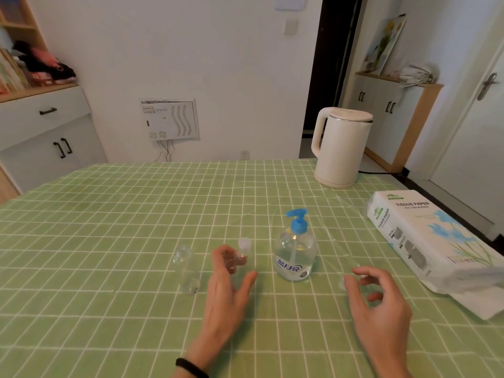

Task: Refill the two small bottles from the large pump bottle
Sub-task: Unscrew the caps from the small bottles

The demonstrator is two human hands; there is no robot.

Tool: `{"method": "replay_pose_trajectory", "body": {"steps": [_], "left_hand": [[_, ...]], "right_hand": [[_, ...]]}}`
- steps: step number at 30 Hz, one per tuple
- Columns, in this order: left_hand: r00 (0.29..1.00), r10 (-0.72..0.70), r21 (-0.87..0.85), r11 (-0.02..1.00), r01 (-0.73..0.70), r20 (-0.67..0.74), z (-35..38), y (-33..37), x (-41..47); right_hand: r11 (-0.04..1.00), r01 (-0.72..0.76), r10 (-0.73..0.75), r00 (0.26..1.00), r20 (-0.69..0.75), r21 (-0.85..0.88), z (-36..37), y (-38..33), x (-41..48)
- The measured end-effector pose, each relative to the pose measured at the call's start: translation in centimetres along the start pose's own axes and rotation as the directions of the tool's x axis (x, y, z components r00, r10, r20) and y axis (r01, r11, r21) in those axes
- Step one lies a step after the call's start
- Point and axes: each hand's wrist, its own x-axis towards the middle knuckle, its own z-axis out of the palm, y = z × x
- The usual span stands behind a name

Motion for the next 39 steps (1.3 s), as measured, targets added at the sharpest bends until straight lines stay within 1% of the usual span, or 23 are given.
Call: {"method": "replay_pose_trajectory", "body": {"steps": [2,4,5,7,9,15,21,26,30,32,39], "left_hand": [[0.997,0.077,0.043,0.996,-0.077,0.021,-1.2,-0.2,-0.7],[0.989,0.136,0.063,0.988,-0.14,0.06,-2.2,-0.5,-1.8],[0.986,0.142,0.059,0.987,-0.147,0.083,-2.6,-0.7,-2.3],[0.985,0.126,0.045,0.99,-0.132,0.119,-3.2,-1.2,-3.1],[0.98,0.132,0.04,0.989,-0.139,0.146,-3.5,-1.3,-3.5],[0.965,0.121,0.006,0.992,-0.126,0.231,-3.7,-0.8,-3.9],[0.964,0.116,-0.027,0.993,-0.113,0.241,-3.9,-1.0,-3.6],[0.955,0.136,-0.002,0.99,-0.14,0.265,-3.9,-0.8,-3.7],[0.964,0.121,-0.048,0.992,-0.113,0.238,-4.0,-0.6,-3.6],[0.964,0.122,-0.048,0.992,-0.114,0.237,-4.0,-0.7,-3.6],[0.967,0.121,-0.054,0.992,-0.111,0.224,-3.9,-1.0,-3.5]], "right_hand": [[0.989,-0.022,0.015,0.999,0.047,0.148,0.2,-1.1,-0.6],[0.953,-0.051,-0.005,0.983,0.184,0.299,1.0,-2.8,-1.9],[0.938,-0.084,-0.009,0.964,0.267,0.338,1.7,-3.5,-2.7],[0.929,-0.135,-0.02,0.911,0.411,0.346,3.3,-4.3,-4.2],[0.934,-0.133,-0.045,0.876,0.48,0.33,4.4,-4.6,-5.0],[0.941,-0.103,-0.076,0.863,0.499,0.322,4.3,-4.6,-5.1],[0.94,-0.056,-0.142,0.834,0.534,0.337,4.2,-5.2,-5.1],[0.944,-0.082,-0.121,0.817,0.563,0.321,4.2,-4.9,-5.2],[0.92,-0.156,-0.075,0.829,0.554,0.359,4.1,-4.7,-5.3],[0.925,-0.159,-0.06,0.837,0.543,0.346,4.2,-4.4,-5.3],[0.923,-0.158,-0.067,0.831,0.552,0.35,4.3,-4.1,-5.3]]}}
